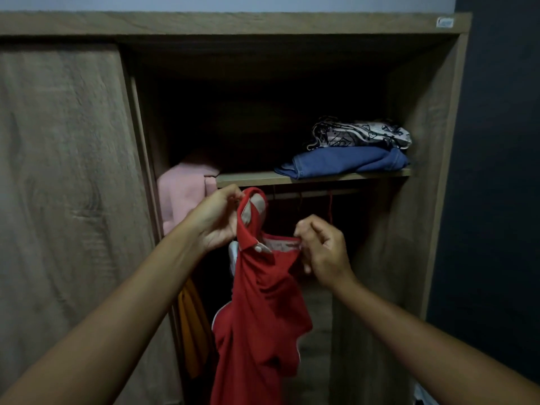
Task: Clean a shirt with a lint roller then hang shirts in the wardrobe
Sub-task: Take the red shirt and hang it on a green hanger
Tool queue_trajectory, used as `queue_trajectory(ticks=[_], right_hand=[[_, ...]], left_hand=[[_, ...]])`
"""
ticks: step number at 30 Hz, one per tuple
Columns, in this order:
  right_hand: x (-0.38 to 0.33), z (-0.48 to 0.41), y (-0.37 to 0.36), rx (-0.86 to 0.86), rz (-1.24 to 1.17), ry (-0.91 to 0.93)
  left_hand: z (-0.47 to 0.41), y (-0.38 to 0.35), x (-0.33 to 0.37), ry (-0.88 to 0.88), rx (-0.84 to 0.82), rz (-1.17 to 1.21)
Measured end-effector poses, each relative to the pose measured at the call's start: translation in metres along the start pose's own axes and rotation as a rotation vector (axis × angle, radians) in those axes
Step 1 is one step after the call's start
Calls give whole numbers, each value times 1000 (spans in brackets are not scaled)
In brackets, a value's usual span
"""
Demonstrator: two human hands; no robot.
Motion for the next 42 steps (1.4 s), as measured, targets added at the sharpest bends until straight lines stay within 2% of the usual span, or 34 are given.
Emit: queue_trajectory(ticks=[2,3,5,8,10,13,14,16,18,20,22,25,30,33,35,36,38,40,41,42], right_hand=[[2,-7,13,116,152,12],[5,-10,11,99,205,1],[19,-11,-7,-54,299,-72],[53,-3,-33,-283,567,-178],[63,-2,-34,-311,595,-207],[57,-10,-20,-237,597,-194],[52,-14,-17,-226,594,-171],[42,-20,-14,-233,582,-162],[36,-23,-18,-274,616,-160],[30,-21,-24,-303,657,-148],[26,-18,-26,-297,661,-152],[28,-17,-20,-266,643,-211],[33,-22,-1,-214,651,-251],[40,-28,16,-146,654,-264],[47,-34,32,-118,660,-276],[53,-37,41,-134,675,-294],[75,-41,57,-288,663,-411],[98,-30,60,-526,504,-613],[106,-25,61,-581,415,-683],[114,-26,62,-567,362,-712]], left_hand=[[0,1,-1,-10,-2,-29],[1,0,-2,-10,-9,-32],[4,-6,-6,-5,-43,-37],[12,-19,-10,5,-126,-26],[18,-20,-8,-17,-143,-31],[24,-5,-9,-50,-77,-103],[25,4,-9,-62,-36,-193],[26,20,-8,-100,19,-560],[33,18,-14,-157,-17,-1015],[39,10,-27,-244,-56,-1325],[41,5,-52,-254,-85,-1456],[34,5,-90,-261,-77,-1528],[21,3,-127,-297,-37,-1345],[4,10,-129,-384,67,-1428],[-9,29,-125,-370,143,-1424],[-15,42,-125,-295,168,-1317],[-21,65,-130,-120,194,-915],[-19,69,-130,-69,247,-603],[-22,68,-129,-85,274,-523],[-24,64,-128,-93,292,-466]])
Point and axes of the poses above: each hand's wrist, its own z-axis away from the middle knuckle, its own y-axis out of the back of the hand, x = y × z, the point moved 9 cm from there along -z, towards the middle knuckle, and after that the axes turned 4 degrees about z, right-handed, at the moved point
